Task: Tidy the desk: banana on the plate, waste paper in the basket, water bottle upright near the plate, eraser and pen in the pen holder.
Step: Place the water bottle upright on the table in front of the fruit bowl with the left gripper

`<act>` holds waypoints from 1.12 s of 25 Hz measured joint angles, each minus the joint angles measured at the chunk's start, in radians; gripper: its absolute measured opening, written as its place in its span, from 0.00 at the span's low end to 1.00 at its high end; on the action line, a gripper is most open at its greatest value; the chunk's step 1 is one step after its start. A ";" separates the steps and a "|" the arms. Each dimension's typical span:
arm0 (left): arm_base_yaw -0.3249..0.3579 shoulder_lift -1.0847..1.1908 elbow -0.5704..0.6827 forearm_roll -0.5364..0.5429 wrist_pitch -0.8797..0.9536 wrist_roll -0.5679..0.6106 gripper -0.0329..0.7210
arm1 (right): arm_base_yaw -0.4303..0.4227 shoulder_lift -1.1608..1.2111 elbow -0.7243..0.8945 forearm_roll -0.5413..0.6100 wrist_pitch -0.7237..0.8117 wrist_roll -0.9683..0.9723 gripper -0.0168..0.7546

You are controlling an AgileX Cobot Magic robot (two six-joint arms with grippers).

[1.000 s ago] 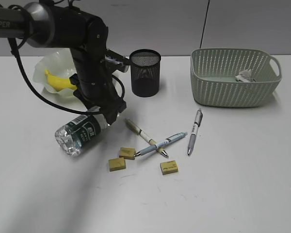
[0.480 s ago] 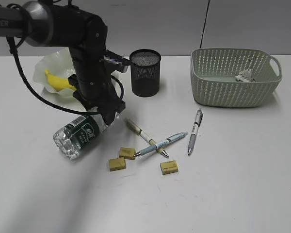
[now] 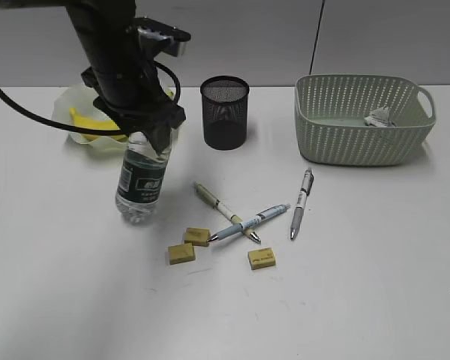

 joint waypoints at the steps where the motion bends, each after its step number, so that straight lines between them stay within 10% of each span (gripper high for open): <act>1: 0.000 -0.015 0.000 0.001 0.011 -0.003 0.63 | 0.000 0.000 0.000 0.000 0.000 0.000 0.66; 28: 0.070 -0.197 0.131 0.088 0.016 -0.081 0.54 | 0.000 0.000 0.000 0.000 -0.001 0.000 0.65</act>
